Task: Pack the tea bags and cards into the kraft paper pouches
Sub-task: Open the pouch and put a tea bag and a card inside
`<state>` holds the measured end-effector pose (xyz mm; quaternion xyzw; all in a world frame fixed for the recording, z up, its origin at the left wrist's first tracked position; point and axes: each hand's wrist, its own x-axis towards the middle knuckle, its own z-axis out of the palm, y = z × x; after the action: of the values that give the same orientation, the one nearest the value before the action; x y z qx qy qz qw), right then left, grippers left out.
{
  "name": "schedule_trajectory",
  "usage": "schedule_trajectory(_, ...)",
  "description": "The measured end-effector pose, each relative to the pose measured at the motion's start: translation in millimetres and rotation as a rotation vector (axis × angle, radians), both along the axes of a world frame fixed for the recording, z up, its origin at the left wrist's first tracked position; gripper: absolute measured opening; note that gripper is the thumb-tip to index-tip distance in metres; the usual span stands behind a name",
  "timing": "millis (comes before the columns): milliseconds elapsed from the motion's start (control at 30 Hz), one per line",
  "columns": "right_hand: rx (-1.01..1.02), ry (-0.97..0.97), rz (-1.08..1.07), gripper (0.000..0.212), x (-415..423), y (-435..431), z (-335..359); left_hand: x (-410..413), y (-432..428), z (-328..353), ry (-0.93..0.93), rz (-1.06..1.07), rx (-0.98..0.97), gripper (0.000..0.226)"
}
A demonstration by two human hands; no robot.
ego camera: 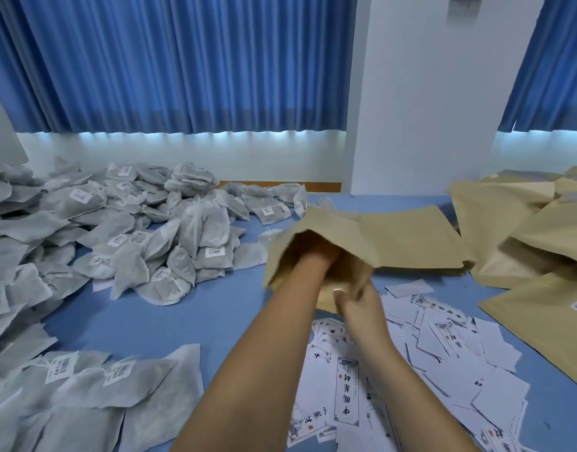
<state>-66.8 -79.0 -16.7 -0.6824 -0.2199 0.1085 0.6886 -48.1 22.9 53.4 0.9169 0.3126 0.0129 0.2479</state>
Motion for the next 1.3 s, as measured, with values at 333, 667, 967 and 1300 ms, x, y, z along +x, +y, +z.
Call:
schedule_trajectory(333,0.387,0.462,-0.117,0.028,46,-24,11,-65,-22,22,-0.766,0.15,0.405,0.029)
schedule_trajectory(667,0.452,0.465,-0.134,0.026,43,-26,16,-26,127,-100,-0.015,0.164,0.214,0.047)
schedule_trajectory(967,0.455,0.517,-0.181,0.029,45,-29,16,-28,103,-82,-0.144,0.291,0.531,0.032)
schedule_trajectory(1300,0.418,0.507,-0.169,0.029,44,-30,15,-19,76,-101,-0.163,0.291,0.294,0.042)
